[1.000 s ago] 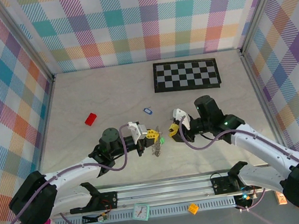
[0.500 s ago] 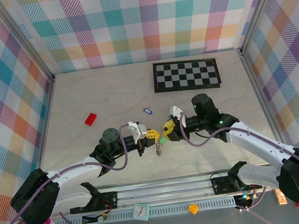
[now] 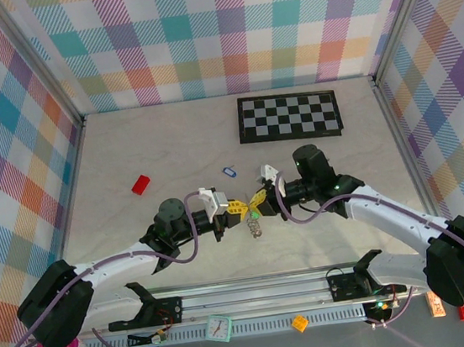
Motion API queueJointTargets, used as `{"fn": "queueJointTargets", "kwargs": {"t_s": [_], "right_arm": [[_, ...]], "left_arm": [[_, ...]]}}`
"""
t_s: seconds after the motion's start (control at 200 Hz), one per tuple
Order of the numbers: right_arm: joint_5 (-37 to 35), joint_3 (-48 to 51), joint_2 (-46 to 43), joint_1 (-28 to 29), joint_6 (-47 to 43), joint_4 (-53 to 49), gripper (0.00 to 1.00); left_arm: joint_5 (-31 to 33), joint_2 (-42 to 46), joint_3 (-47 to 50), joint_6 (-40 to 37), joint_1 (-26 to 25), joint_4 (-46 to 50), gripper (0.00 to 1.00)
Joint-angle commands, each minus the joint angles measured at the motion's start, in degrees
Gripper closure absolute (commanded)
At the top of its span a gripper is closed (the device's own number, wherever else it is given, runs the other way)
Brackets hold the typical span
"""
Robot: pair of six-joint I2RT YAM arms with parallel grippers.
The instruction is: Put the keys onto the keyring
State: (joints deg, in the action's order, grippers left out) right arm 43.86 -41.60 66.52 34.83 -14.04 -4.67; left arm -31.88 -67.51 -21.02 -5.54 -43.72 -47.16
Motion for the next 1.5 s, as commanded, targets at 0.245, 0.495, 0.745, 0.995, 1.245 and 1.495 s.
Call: {"fn": "queueJointTargets", "kwargs": {"t_s": [0.245, 0.495, 0.745, 0.995, 1.245, 1.495], "right_arm": [[-2.69, -7.39, 0.43, 0.83, -11.09, -14.83, 1.00], [-12.13, -15.91, 4.20, 4.98, -21.23, -30.21, 1.00], [-15.44, -21.37, 7.05, 8.21, -24.66, -34.71, 1.00], [-15.87, -23.64, 8.60, 9.71, -25.16, -35.39, 1.00], [-13.75, -22.53, 7.48, 10.10, -23.45, -32.77, 1.00], [-3.86, -11.01, -0.04, 2.65, -12.16, -16.76, 0.74]], "left_arm": [[3.09, 4.11, -1.08, -3.95, -0.31, 7.70, 0.73], [2.62, 6.32, -5.84, -10.79, -0.29, 22.45, 0.74], [1.04, 4.79, -8.05, -12.05, -0.31, 24.48, 0.78], [0.08, 3.94, -8.81, -12.50, -0.31, 24.92, 0.84], [-0.64, 4.01, -8.63, -12.71, -0.26, 24.48, 1.00], [-1.34, 4.43, -4.61, -7.36, -0.30, 14.96, 1.00]]}}
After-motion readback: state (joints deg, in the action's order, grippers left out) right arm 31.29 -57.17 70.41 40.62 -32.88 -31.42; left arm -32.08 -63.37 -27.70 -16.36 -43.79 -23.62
